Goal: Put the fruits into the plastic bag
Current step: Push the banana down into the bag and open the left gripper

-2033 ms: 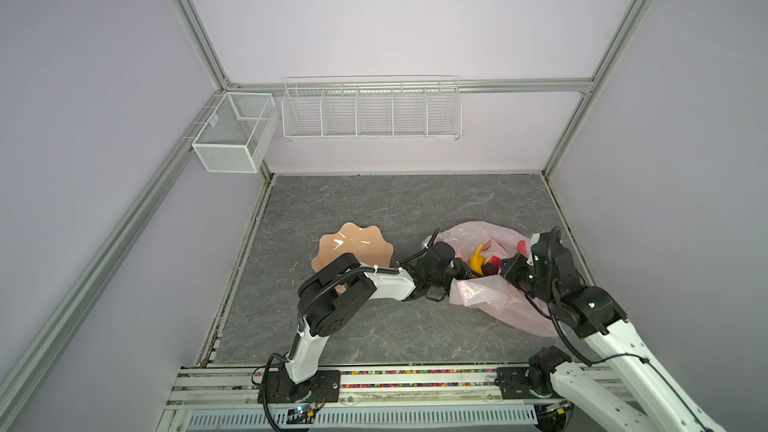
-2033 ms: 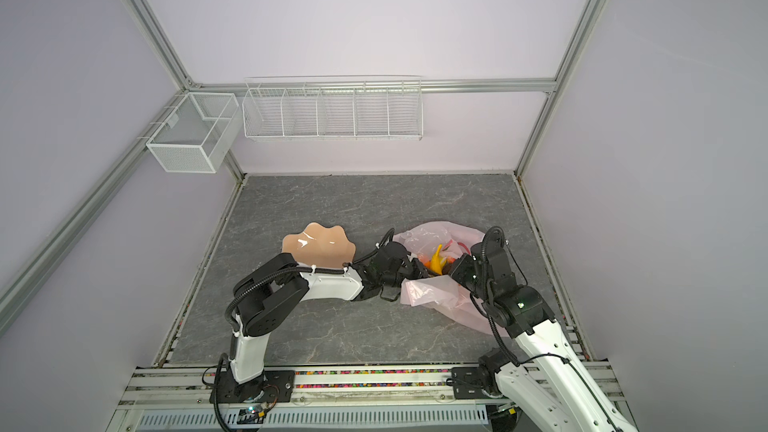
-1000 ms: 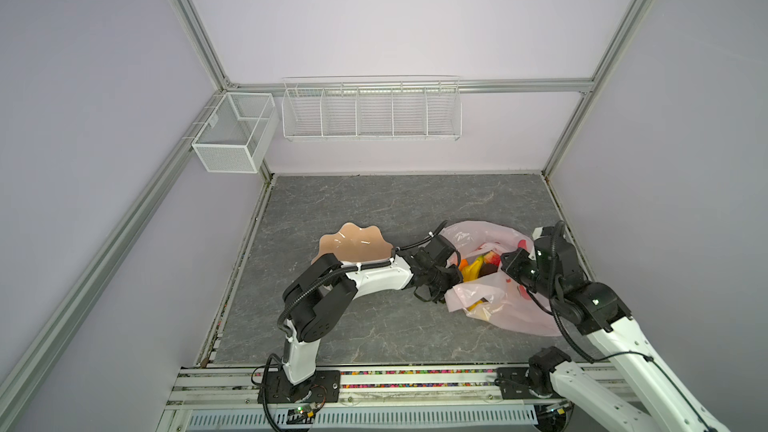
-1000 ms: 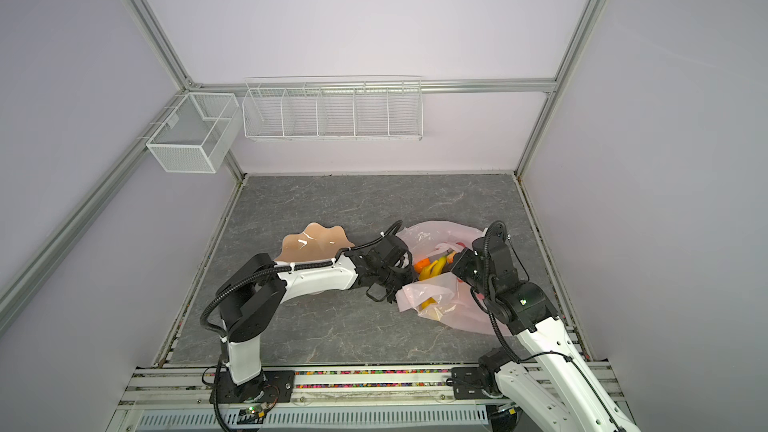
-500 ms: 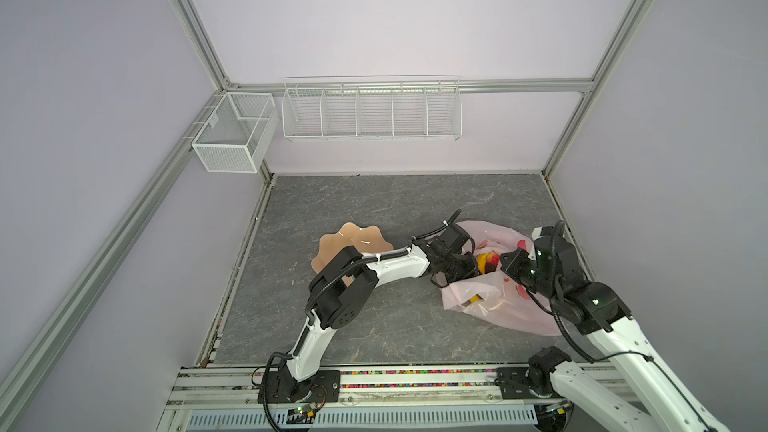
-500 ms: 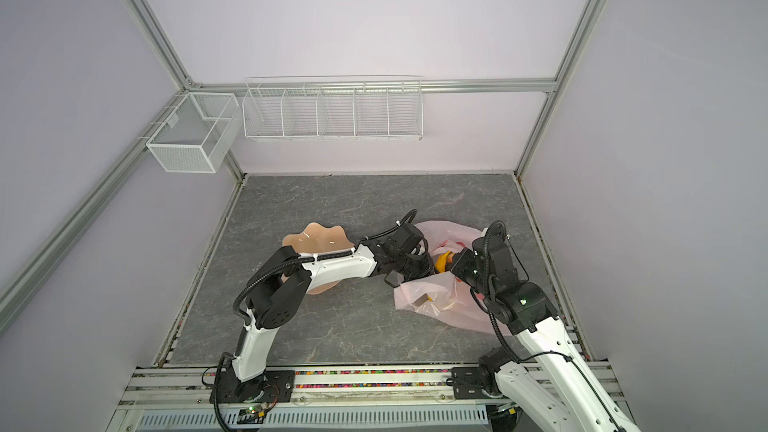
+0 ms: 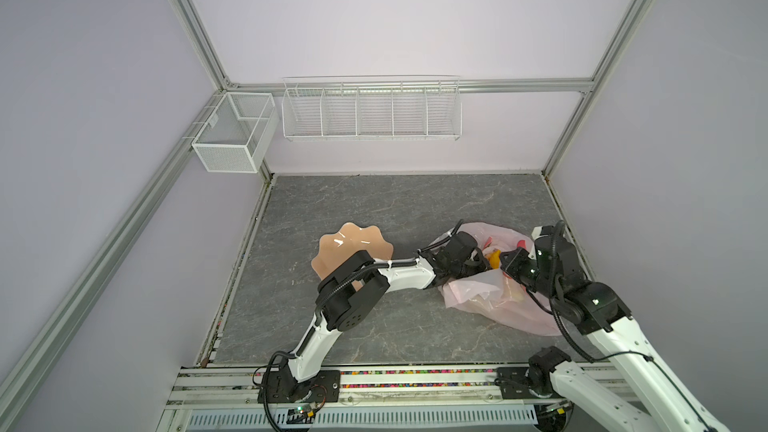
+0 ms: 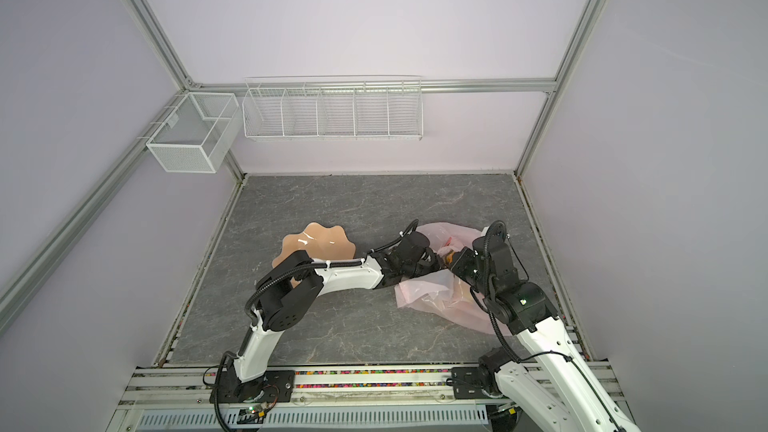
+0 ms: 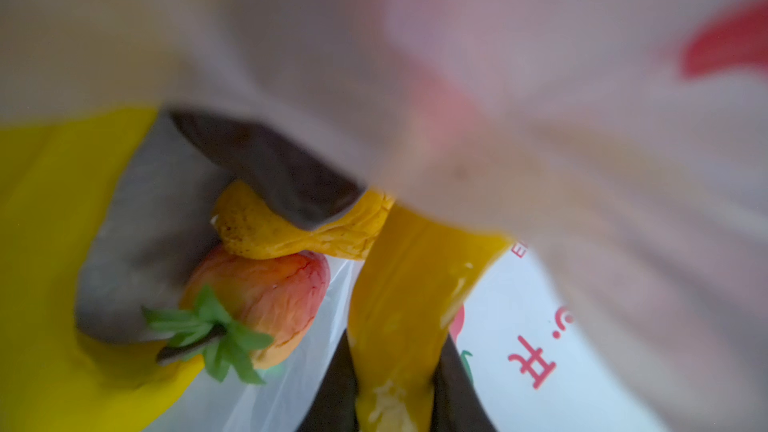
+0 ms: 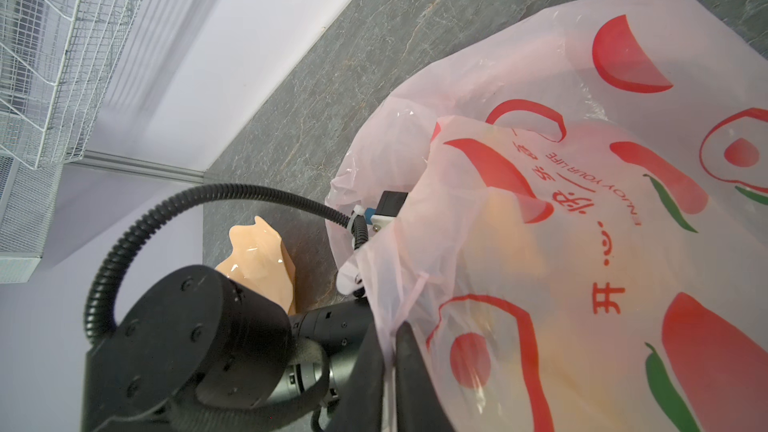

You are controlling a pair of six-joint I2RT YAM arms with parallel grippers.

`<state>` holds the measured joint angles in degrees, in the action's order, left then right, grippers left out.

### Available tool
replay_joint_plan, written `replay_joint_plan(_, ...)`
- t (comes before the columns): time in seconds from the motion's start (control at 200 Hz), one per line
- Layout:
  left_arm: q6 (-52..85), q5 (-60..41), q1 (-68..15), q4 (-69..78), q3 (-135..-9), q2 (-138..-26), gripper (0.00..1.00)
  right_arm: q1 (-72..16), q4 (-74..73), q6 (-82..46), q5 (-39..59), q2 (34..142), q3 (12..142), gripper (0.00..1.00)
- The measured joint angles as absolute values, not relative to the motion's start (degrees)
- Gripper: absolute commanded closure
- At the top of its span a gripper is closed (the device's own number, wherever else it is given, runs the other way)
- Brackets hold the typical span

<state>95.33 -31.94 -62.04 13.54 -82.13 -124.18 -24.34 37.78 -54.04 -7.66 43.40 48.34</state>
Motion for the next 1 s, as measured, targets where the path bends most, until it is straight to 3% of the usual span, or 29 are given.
replay_joint_plan(0.23, 105.0, -25.8, -63.7, 27.6, -74.0, -123.3, 1.00, -24.3, 37.8, -54.0, -7.7, 43.4, 48.3, 0.88)
replay_joint_plan(0.51, 111.7, -18.2, -66.5, 31.9, -69.9, -121.4, 0.94, -24.3, 37.6, -54.0, -7.7, 43.7, 48.4, 0.88)
replay_joint_plan(0.575, 112.4, -17.3, -66.8, 32.3, -69.9, -121.4, 0.80, -24.4, 37.7, -54.0, -7.7, 44.0, 48.4, 0.88)
replay_joint_plan(0.735, 112.9, -16.3, -66.8, 33.0, -69.9, -121.4, 0.26, -24.4, 37.8, -54.0, -7.7, 43.6, 48.3, 0.88)
replay_joint_plan(0.75, 112.9, -16.1, -66.8, 32.9, -69.9, -121.4, 0.10, -24.3, 37.9, -54.0, -7.7, 43.5, 48.4, 0.88)
replay_joint_plan(0.77, 112.9, -16.2, -66.7, 33.0, -69.9, -121.4, 0.01, -24.3, 37.9, -54.0, -7.7, 43.4, 48.3, 0.88)
replay_joint_plan(1.0, 105.4, -17.7, -63.7, 21.7, -71.0, -119.2, 0.01, -24.3, 37.9, -54.0, -7.7, 42.8, 48.4, 0.88)
